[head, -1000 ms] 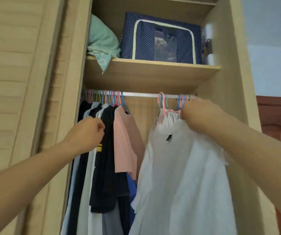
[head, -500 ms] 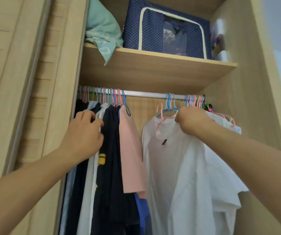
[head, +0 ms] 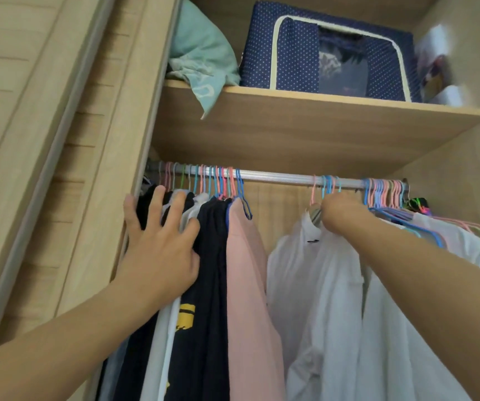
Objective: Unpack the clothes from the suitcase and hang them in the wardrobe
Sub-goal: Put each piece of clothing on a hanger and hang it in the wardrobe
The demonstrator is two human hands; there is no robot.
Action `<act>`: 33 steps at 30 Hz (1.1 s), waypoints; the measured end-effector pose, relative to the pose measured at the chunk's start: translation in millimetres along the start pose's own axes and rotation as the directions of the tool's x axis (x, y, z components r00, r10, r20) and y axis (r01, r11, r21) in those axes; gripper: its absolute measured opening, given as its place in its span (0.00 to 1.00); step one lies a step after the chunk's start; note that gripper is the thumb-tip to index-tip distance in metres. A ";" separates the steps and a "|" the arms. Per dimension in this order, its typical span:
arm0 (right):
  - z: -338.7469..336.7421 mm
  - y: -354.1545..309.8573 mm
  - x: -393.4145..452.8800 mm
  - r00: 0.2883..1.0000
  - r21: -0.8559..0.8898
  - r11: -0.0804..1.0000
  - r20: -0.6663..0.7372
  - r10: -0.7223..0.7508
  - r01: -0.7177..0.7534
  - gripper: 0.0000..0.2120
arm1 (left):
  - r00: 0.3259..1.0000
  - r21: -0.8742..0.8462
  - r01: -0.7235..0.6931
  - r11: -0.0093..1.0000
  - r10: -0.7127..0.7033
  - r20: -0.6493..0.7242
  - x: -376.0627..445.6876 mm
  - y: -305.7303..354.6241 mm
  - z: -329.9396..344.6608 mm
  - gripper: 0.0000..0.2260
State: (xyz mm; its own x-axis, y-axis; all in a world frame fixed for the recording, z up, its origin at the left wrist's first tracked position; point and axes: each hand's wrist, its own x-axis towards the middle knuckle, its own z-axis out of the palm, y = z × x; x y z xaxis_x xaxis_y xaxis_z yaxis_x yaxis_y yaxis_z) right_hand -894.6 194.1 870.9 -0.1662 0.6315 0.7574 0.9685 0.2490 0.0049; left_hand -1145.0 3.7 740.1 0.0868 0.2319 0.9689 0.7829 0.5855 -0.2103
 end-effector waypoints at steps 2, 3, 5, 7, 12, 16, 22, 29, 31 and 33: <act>2.1 7.1 0.1 0.999 0.030 0.999 -0.016 0.033 -0.032 0.16 | 0.999 -0.004 0.044 0.999 -0.044 -0.002 4.4 5.7 -2.9 0.15; 3.2 11.4 0.9 0.997 0.059 0.996 -0.046 0.067 -0.064 0.16 | 0.998 -0.003 0.060 0.998 -0.060 -0.003 7.2 8.2 -4.5 0.13; 4.3 18.5 1.8 0.987 0.104 0.987 -0.093 0.133 -0.123 0.15 | 0.997 0.010 0.081 0.997 -0.081 0.005 12.4 11.7 -8.4 0.12; 7.0 17.0 -2.3 0.987 0.068 0.990 -0.103 0.127 -0.121 0.13 | 0.996 0.034 0.082 0.996 -0.083 0.013 15.3 12.4 -10.0 0.11; 6.0 28.7 -3.8 0.974 0.146 0.970 -0.141 -0.177 0.197 0.13 | 0.996 0.101 0.084 0.991 -0.084 -0.005 15.0 17.0 -6.5 0.18; 7.7 109.9 -20.2 0.838 0.199 0.979 -0.541 0.070 0.046 0.06 | 0.991 0.010 0.135 0.991 -0.135 -0.005 21.3 32.9 -7.6 0.25; 24.8 159.5 -31.0 0.966 0.035 0.975 -0.134 0.222 -0.219 0.12 | 0.995 -0.279 -0.093 0.956 0.102 0.017 32.2 114.7 -34.5 0.18; 7.7 153.4 -30.9 0.966 0.605 0.787 0.256 -0.044 -0.124 0.08 | 0.941 -0.801 0.097 0.591 0.208 0.268 86.8 260.5 -47.4 0.24; 12.0 154.0 -30.5 0.952 0.745 0.666 0.218 -0.215 -0.021 0.07 | 0.943 -0.831 0.131 0.540 0.192 0.273 115.9 288.7 -42.4 0.23; 20.7 169.5 -20.3 0.974 0.647 0.750 0.050 -0.220 0.136 0.12 | 0.933 -0.802 0.081 0.591 0.238 0.270 137.7 302.0 -36.8 0.22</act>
State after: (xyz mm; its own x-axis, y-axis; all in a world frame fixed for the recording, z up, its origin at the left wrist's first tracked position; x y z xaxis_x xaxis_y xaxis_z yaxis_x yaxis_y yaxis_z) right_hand -730.9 238.6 842.8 -0.3845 0.5973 0.7039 0.5838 0.7479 -0.3158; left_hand -874.0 183.9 814.8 0.1012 0.5653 0.8187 0.9643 -0.2581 0.0590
